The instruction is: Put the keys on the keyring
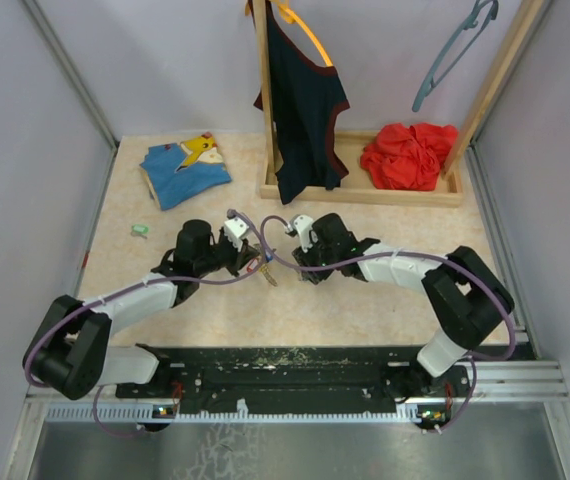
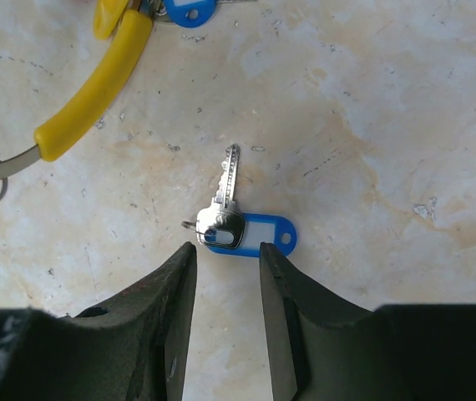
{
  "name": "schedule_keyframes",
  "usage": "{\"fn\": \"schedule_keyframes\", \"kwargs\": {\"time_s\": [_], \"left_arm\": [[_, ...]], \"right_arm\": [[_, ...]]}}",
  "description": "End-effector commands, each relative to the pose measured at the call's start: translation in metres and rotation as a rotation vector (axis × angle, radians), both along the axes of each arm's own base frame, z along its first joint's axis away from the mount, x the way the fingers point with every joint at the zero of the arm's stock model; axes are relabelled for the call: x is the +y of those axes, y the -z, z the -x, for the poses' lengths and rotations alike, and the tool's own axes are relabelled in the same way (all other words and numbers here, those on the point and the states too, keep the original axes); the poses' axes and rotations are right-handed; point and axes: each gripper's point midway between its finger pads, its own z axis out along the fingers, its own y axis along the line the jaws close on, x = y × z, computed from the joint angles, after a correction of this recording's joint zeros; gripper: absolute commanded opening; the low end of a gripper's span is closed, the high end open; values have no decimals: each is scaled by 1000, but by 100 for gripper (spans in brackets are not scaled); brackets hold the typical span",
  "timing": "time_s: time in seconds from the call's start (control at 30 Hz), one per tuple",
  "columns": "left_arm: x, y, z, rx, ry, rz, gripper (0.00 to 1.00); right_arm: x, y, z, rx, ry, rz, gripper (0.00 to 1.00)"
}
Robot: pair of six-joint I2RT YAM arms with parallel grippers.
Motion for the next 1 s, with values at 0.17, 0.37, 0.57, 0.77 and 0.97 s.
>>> {"fn": "schedule_keyframes", "kwargs": {"time_s": [0.17, 0.37, 0.57, 0.77, 0.97], "left_arm": [[4, -13, -6, -35, -41, 24, 0], [3, -13, -6, -30, -32, 31, 0], [3, -13, -5, -33, -31, 32, 0], [3, -14, -5, -35, -31, 35, 0], [6, -16, -8, -40, -56, 39, 0]], "right_arm": [[30, -8, -9, -63, -136, -47, 37], [32, 5, -12, -50, -146, -23, 36], [10, 10, -14, -51, -88, 78, 34], [-25, -14, -20, -112, 66, 164, 34], [-16, -39, -16, -87, 238, 31, 37]]}}
